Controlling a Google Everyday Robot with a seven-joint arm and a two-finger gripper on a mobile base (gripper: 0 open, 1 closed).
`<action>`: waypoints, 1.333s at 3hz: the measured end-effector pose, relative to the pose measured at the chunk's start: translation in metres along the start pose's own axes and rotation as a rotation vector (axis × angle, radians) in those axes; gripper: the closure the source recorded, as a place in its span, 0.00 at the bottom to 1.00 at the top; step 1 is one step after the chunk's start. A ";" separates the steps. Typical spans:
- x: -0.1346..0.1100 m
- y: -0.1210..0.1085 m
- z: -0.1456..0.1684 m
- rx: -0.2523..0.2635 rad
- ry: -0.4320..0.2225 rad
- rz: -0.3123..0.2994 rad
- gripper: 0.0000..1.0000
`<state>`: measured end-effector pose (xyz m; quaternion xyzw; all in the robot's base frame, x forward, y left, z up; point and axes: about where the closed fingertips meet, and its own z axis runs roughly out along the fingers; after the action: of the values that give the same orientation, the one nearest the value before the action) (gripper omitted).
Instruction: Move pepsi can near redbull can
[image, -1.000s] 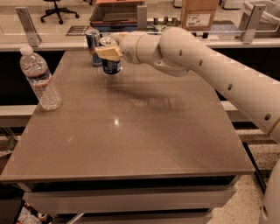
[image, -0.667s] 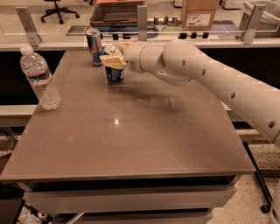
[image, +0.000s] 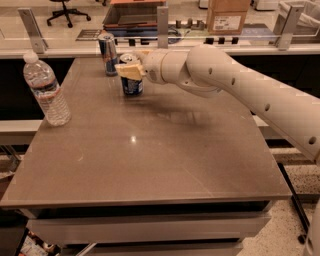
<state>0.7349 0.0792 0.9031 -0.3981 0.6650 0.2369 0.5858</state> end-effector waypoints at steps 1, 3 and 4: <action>-0.001 0.000 0.000 0.000 0.000 0.000 0.59; -0.002 0.001 0.001 -0.003 0.000 0.000 0.12; -0.002 0.003 0.003 -0.007 -0.001 0.000 0.00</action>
Offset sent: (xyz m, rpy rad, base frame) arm 0.0000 0.0000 0.0014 0.0000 0.0001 0.0000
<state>0.7339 0.0838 0.9041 -0.4001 0.6638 0.2392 0.5848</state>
